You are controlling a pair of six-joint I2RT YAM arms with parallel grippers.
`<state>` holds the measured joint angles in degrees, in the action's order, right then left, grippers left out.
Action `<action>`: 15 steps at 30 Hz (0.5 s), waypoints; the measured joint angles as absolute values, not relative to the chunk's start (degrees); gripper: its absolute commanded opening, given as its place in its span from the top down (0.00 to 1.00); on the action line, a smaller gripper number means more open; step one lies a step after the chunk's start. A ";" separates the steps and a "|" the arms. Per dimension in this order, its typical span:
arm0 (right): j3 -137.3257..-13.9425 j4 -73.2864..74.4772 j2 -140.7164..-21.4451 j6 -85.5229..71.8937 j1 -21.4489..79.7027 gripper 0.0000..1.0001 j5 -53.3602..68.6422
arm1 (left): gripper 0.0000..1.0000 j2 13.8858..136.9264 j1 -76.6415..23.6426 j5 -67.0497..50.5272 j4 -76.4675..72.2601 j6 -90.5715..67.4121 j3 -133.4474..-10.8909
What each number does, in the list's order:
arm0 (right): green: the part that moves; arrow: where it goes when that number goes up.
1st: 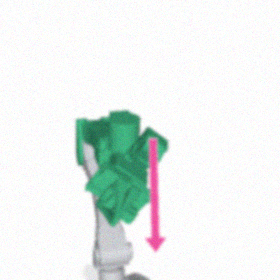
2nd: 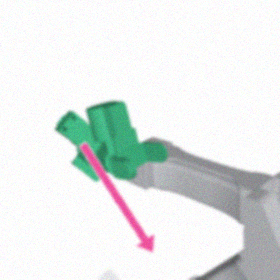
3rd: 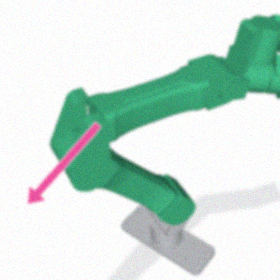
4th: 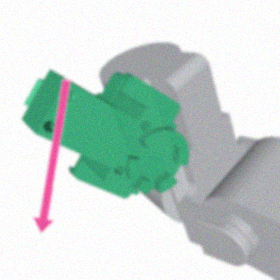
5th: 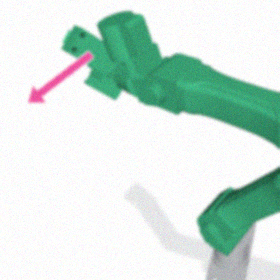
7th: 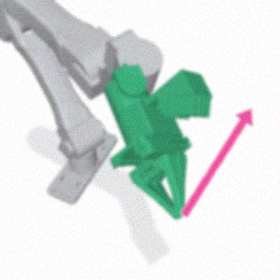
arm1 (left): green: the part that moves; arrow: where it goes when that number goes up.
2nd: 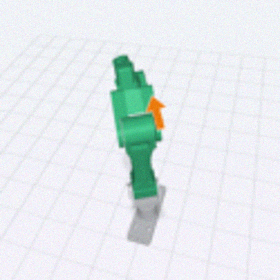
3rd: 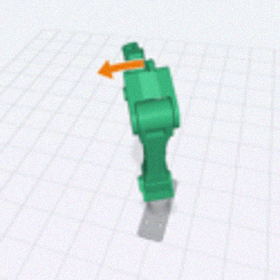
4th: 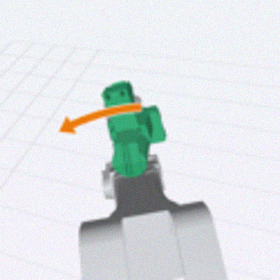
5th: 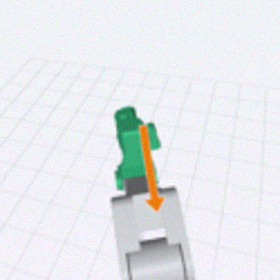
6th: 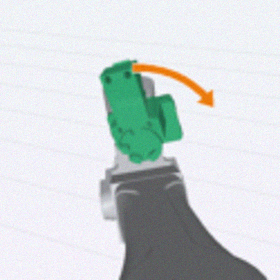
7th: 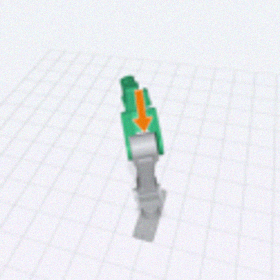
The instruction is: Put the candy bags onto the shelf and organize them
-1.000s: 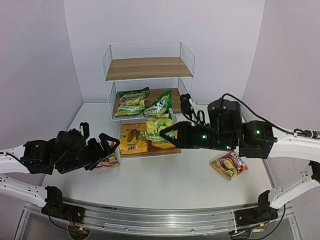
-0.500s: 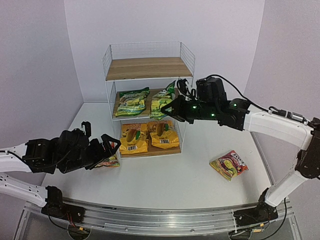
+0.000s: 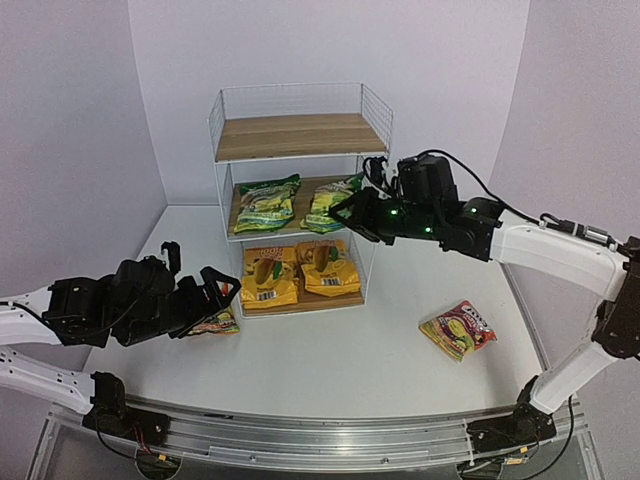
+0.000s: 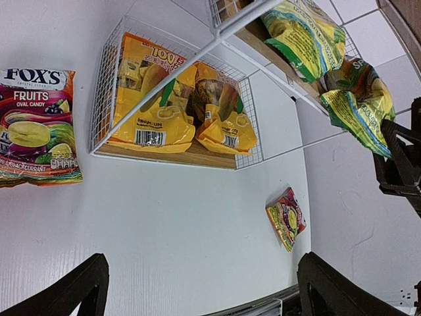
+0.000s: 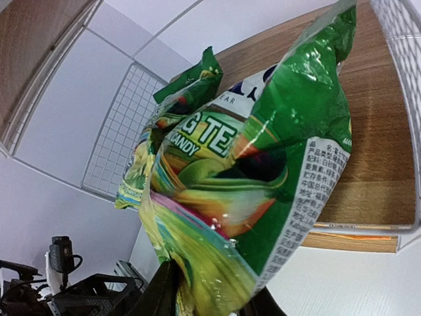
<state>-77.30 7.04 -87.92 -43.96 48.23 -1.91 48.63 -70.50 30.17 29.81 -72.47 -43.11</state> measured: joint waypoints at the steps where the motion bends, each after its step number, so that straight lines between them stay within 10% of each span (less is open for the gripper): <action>1: -76.61 7.55 -87.19 -43.99 48.27 0.70 -3.08 | 0.00 48.65 -70.50 30.14 29.70 -72.47 -43.11; 15: -72.41 12.33 -83.22 -50.02 46.92 0.91 -15.96 | 0.00 49.12 -70.50 29.57 28.95 -72.01 -43.11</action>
<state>-72.41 12.33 -83.22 -50.02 46.92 -15.96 49.12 -70.50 29.57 28.95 -72.01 -43.11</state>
